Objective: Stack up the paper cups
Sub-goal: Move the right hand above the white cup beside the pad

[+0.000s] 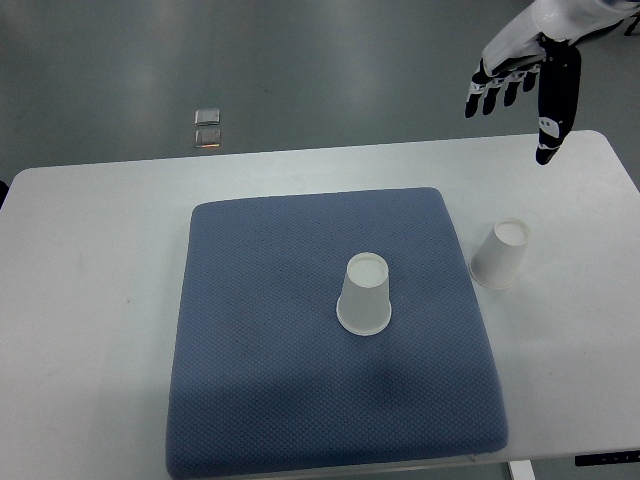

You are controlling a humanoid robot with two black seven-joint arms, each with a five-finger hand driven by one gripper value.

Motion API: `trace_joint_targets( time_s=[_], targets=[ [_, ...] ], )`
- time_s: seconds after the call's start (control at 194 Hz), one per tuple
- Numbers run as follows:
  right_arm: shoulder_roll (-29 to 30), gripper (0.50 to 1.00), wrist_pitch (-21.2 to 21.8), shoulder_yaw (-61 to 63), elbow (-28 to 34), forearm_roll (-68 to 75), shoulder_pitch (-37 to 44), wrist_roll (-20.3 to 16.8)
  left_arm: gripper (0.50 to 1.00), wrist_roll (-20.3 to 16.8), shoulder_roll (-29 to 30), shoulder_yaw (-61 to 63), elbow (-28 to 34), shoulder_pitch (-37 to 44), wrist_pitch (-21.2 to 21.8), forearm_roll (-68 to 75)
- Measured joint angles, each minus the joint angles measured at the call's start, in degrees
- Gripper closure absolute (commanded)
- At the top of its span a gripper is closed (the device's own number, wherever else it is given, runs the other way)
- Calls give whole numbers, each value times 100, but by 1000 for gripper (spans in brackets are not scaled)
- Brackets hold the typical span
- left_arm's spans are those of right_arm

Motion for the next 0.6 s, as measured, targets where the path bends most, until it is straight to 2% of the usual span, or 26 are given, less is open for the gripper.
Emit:
trace_joint_targets(
  time_s=[0.154,0.293,0.36,0.602],
  targets=[
    [108,579,-71,0,-65,11,-381,0,500,0,0,-4,8,0,0,0],
    [388,579,-1304,-152,-325,5,-1114,-135,500,0,0,-2,4,1,0,0],
    [541,579,-1653,-324,-524,8,-1439,-237,500,5,0,1,3,7,0,0],
    [574,579,-1906,-488,-1054,-48,-2557,-268,500,9,0,-4,19,63,0,0]
  ],
)
